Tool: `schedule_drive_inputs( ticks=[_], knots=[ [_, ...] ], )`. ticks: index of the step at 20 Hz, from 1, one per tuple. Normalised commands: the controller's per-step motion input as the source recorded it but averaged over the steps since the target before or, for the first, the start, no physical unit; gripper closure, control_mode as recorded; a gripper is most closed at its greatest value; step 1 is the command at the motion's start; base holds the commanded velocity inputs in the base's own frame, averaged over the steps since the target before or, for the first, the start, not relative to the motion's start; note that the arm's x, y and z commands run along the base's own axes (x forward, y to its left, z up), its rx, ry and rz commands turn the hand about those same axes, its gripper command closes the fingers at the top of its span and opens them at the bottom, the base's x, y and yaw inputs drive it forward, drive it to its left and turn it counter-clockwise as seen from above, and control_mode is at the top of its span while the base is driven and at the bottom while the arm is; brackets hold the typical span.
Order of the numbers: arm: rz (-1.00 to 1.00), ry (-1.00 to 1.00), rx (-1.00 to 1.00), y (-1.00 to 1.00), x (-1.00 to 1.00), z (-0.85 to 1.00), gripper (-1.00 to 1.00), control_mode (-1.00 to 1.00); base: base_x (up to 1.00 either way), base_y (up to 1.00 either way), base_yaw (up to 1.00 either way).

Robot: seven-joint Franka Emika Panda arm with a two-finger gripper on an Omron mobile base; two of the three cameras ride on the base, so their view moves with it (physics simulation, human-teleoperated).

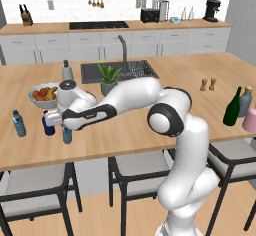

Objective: Move the plastic bottles in the middle to the plastics group, and the glass bottles in the middle to the glass group.

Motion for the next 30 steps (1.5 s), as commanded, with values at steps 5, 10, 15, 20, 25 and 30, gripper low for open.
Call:
schedule_drive_inputs(
  ticks=[5, 10, 15, 20, 25, 30],
  knots=[
    [0.0, 0.0, 0.02, 0.0, 0.0, -0.3, 1.0, -1.0, 0.0, 0.0, 0.0],
    [0.0, 0.0, 0.0, 0.0, 0.0, -0.3, 1.0, -1.0, 0.0, 0.0, 0.0],
    [0.0, 0.0, 0.0, 0.0, 0.0, -0.26, 1.0, -1.0, 0.0, 0.0, 0.0],
    [0.0, 0.0, 0.0, -0.01, 0.0, -0.33, 1.0, -1.0, 0.0, 0.0, 0.0],
    [0.0, 0.0, 0.0, -0.05, 0.0, -0.3, -1.0, -1.0, 0.0, 0.0, 0.0],
    [0.0, 0.0, 0.0, -0.13, 0.04, -0.24, -1.0, -1.0, 0.0, 0.0, 0.0]
  ],
)
